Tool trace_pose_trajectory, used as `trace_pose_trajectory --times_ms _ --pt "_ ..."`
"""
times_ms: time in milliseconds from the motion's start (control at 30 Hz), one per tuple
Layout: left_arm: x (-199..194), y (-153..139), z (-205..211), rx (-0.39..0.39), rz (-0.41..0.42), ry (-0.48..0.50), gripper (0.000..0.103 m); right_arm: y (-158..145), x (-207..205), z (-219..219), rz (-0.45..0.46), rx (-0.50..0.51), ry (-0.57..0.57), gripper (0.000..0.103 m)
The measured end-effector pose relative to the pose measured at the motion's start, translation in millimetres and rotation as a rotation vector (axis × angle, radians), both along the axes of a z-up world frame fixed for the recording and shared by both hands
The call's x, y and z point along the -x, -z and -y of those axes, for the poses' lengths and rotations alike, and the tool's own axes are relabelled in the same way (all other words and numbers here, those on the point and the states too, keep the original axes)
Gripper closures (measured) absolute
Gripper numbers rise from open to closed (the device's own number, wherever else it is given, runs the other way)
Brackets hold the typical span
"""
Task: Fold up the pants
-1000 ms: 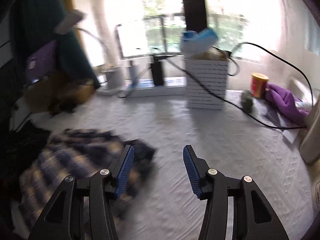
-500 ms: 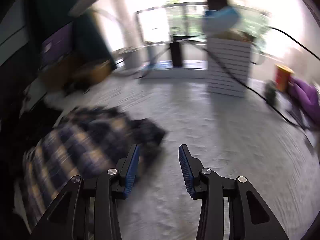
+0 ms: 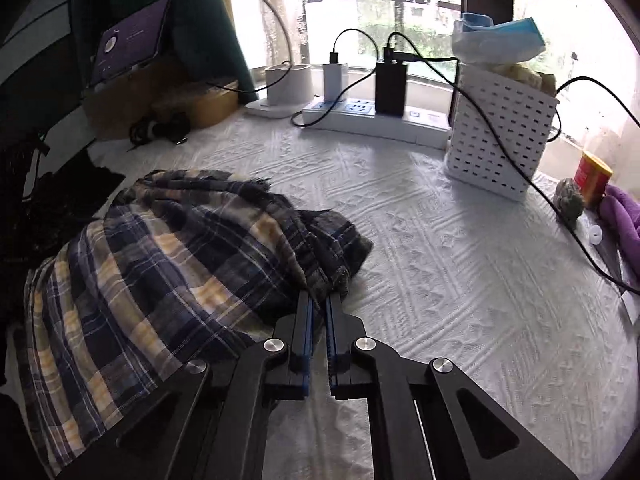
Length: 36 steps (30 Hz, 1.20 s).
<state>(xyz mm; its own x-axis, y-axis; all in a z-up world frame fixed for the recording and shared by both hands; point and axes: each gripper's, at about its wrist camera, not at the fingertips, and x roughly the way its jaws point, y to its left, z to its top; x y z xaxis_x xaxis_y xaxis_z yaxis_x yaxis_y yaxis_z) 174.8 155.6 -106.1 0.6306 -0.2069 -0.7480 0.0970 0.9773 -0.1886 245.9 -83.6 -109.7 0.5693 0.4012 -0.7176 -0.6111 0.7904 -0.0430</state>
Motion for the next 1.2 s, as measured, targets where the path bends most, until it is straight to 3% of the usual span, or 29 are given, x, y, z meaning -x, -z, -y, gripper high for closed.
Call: trace_pose_trajectory --times_ms 200,567,667,700,733,800,1000,1100,1167,1200 --pt "0.1 2.4 0.0 -0.002 0.003 -0.002 0.074 -1.6 -18.3 20.3 -0.037 -0.072 0.079 0.098" --pt "2.1 -2.7 -5.2 0.036 -0.012 -0.032 0.074 -6.0 -27.3 12.9 -0.002 -0.054 0.158 0.098" --pt "11.7 -14.2 -9.0 0.057 0.027 -0.052 0.074 -17.4 -10.5 17.7 0.035 -0.049 0.183 0.079" --pt "16.2 -19.6 -11.0 0.077 0.047 -0.058 0.074 -20.9 -2.9 20.5 0.05 -0.045 0.198 0.069" --pt "18.6 -22.9 -11.8 0.089 0.056 -0.062 0.074 -25.0 6.6 24.7 0.058 -0.054 0.209 0.051" --pt "23.1 -27.2 -10.2 0.107 0.063 -0.068 0.074 -31.4 23.5 34.3 0.054 -0.097 0.215 0.031" --pt "31.1 -20.4 2.3 0.113 0.026 -0.055 0.074 -26.9 81.4 33.2 0.008 -0.141 0.17 0.032" --pt "36.0 -13.6 4.3 0.108 0.005 -0.067 0.074 -11.6 103.8 25.3 -0.039 -0.141 0.155 0.046" --pt "38.6 -11.2 5.7 0.094 0.003 -0.073 0.074 -0.2 114.5 25.1 -0.076 -0.145 0.162 0.049" --pt "39.7 -9.4 6.1 0.086 0.0 -0.076 0.074 6.9 119.0 24.6 -0.092 -0.134 0.168 0.059"
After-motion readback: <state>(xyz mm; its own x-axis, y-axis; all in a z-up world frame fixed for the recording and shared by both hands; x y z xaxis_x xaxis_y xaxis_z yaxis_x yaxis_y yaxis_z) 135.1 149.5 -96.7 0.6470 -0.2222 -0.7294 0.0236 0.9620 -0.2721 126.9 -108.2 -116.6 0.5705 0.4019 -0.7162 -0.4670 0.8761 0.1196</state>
